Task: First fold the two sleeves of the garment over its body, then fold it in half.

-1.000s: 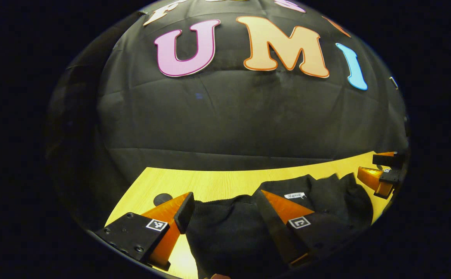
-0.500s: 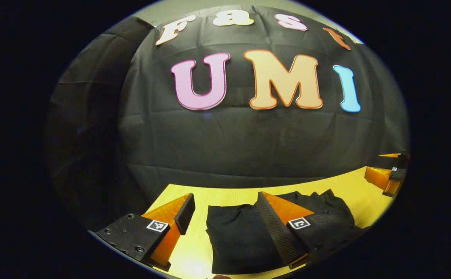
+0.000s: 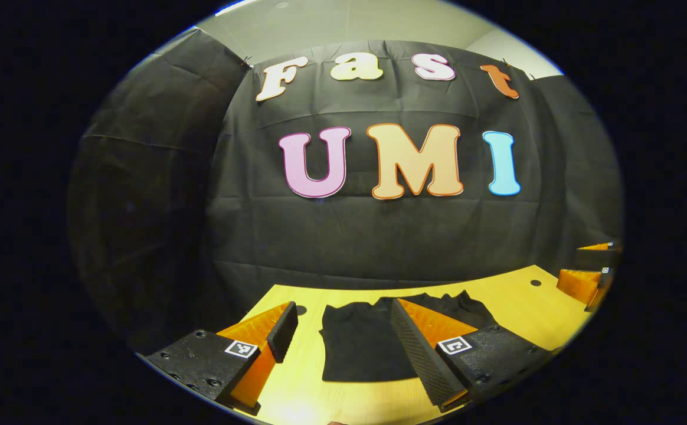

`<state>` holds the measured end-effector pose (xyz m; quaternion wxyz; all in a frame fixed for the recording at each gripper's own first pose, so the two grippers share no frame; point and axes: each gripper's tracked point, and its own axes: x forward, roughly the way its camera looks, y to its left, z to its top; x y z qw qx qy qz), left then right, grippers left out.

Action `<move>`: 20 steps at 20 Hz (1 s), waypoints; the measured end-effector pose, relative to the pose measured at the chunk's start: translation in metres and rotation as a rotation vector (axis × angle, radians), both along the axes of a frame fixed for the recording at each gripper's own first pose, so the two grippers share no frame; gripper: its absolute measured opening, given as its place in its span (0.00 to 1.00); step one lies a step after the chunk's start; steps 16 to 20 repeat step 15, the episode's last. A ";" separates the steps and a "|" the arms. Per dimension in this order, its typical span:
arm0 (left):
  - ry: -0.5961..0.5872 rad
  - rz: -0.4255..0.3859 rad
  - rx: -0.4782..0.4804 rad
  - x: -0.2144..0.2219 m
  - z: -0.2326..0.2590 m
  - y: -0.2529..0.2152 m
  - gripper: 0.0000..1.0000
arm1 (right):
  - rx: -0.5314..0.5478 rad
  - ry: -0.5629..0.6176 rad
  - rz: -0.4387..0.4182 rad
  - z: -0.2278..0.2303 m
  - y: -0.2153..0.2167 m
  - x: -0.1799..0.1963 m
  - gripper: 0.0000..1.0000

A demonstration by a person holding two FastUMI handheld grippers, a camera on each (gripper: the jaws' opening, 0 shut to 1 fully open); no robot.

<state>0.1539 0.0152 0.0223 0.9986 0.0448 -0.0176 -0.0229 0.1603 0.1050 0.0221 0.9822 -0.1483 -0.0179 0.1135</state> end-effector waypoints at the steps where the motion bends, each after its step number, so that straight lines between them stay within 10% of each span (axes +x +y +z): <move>1: 0.000 0.008 -0.001 -0.015 -0.003 0.000 0.99 | 0.002 0.002 0.003 -0.008 -0.003 -0.014 0.98; 20: 0.138 -0.003 -0.010 -0.108 -0.075 -0.024 0.94 | 0.172 0.090 0.060 -0.069 -0.037 -0.101 0.98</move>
